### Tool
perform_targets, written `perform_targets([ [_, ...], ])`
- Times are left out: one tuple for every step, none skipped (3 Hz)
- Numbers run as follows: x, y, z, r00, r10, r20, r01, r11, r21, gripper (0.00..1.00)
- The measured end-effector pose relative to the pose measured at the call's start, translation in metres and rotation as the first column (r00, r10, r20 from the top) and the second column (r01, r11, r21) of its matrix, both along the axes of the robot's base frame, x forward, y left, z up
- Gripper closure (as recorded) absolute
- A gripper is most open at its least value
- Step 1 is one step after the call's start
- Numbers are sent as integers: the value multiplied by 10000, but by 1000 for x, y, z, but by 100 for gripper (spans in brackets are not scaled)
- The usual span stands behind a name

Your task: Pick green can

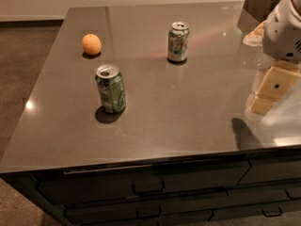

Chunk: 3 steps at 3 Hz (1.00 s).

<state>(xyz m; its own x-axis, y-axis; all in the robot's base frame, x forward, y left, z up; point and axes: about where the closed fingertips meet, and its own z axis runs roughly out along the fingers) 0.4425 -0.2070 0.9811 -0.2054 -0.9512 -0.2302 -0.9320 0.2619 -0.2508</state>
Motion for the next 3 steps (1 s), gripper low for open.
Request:
perform_targets([
  [14,31,4,9976,671,169,-681,9952,701,0],
  [33,78,4,9897,1427,150,-1432,9759,1649,0],
  [45,129,-1,9748,2224,187,-2198,9423,2526,0],
])
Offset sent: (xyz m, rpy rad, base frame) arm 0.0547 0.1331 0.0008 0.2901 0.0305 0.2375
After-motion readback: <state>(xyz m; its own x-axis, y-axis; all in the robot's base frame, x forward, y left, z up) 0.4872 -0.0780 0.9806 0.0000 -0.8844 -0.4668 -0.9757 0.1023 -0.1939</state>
